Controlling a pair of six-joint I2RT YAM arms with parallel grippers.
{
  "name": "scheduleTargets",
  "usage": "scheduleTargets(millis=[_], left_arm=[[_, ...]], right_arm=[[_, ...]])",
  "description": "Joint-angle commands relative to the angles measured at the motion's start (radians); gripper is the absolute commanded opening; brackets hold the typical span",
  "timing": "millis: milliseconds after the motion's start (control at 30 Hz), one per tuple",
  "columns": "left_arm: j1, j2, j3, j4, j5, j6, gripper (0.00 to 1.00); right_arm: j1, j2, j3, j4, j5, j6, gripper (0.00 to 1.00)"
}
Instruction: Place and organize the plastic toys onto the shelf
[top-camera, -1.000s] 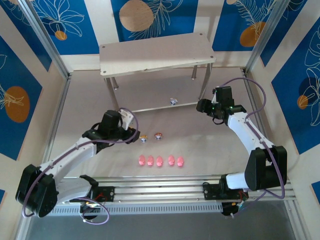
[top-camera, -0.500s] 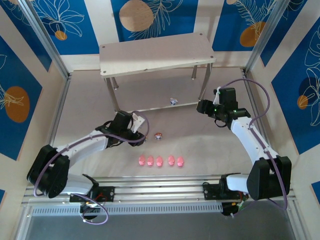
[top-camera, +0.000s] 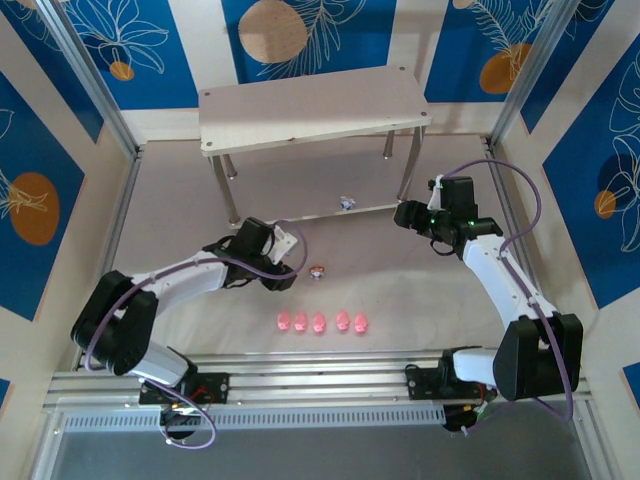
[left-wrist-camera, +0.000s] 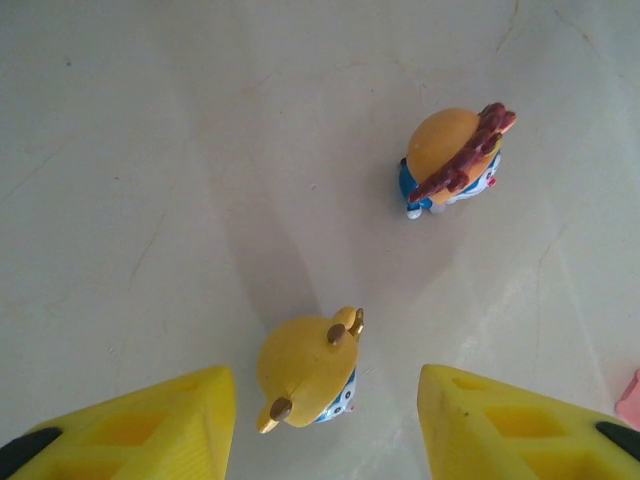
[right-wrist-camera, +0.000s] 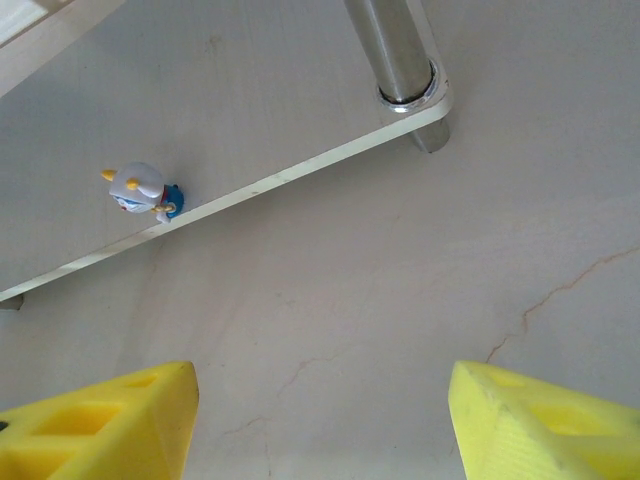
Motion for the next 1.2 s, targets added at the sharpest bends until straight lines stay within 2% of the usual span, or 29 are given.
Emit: scheduleTargets(millis=[0, 667, 867, 1167], left_arm=[[-0.007, 0.022, 0.035, -0.020, 0.004, 0.020, 0.52], [-0.007, 0.117, 0.106, -0.092, 0.048, 0.030, 0.51], [-0.006, 0.133, 0.114, -0.111, 0.056, 0.024, 0.46], [-0.003, 0.133, 0.115, -0.117, 0.040, 0.014, 0.45]], right_arm=[[-0.007, -0.023, 0.001, -0.004, -0.026, -0.009, 0.68], [-0.036, -0.009, -0.002, 0.006, -0.051, -0.009, 0.68], [-0.039, -0.003, -0.002, 0.010, -0.056, -0.008, 0.68], [-0.047, -0.005, -0.006, 0.013, -0.062, -0.009, 0.68]])
